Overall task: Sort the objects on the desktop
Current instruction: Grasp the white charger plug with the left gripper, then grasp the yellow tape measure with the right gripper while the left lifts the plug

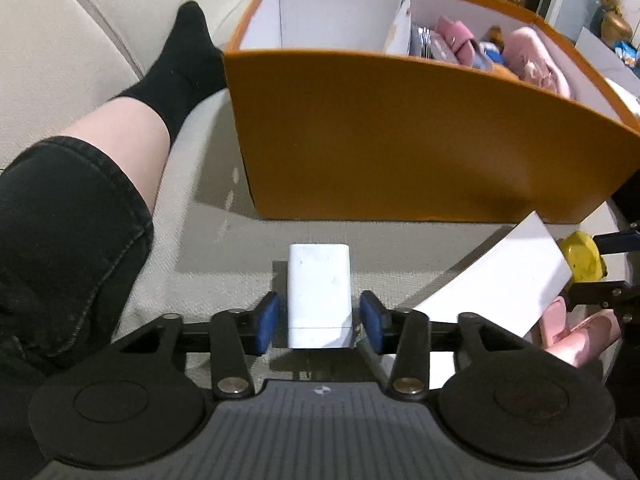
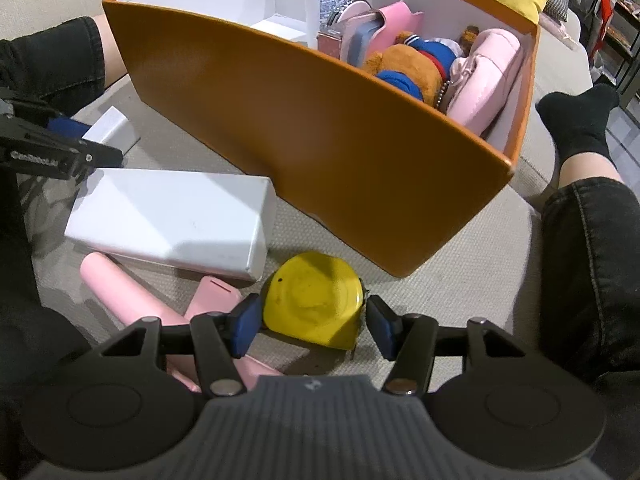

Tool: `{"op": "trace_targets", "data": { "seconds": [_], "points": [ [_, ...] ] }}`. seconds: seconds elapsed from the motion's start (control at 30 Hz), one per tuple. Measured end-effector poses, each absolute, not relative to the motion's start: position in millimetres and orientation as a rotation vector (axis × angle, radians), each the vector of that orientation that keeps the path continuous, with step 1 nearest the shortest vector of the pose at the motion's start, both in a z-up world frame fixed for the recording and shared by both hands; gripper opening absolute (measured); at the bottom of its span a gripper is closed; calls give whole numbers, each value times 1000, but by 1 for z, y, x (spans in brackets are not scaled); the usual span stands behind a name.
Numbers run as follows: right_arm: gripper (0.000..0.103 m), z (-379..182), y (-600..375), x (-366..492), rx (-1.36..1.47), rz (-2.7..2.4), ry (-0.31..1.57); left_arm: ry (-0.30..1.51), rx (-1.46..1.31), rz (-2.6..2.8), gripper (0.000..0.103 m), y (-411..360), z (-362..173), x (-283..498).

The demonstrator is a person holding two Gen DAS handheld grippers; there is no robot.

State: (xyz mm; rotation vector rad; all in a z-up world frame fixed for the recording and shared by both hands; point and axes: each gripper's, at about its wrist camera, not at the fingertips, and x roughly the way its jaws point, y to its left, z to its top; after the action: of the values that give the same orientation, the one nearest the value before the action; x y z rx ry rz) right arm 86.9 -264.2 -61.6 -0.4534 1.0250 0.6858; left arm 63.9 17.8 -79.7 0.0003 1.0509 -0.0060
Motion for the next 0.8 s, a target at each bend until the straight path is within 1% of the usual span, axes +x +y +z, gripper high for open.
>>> {"op": "trace_targets", "data": {
  "seconds": [0.03, 0.13, 0.4, 0.57, 0.6, 0.63, 0.7, 0.8],
  "points": [
    [68, -61, -265, 86, -448, 683, 1027, 1041, -12, -15, 60, 19, -77, 62],
    [69, -61, -268, 90, -395, 651, 1067, 1030, -40, -42, 61, 23, -75, 67],
    [69, -58, -283, 88, -295, 584, 1044, 1067, -84, -16, 61, 32, -83, 78],
    [69, -65, -278, 98, -265, 593, 1077, 1081, -65, -11, 59, 29, -86, 81],
    [69, -67, -275, 97, -271, 596, 1082, 1086, -65, -11, 56, 29, -87, 81],
    [65, -68, -273, 97, -281, 598, 1084, 1093, -67, -8, 49, 30, -88, 82],
    [57, -70, -270, 97, -293, 602, 1090, 1110, -68, -3, 39, 31, -92, 83],
    [56, -70, -271, 98, -285, 607, 1087, 1108, -91, -3, 38, 35, -94, 82]
  ]
}}
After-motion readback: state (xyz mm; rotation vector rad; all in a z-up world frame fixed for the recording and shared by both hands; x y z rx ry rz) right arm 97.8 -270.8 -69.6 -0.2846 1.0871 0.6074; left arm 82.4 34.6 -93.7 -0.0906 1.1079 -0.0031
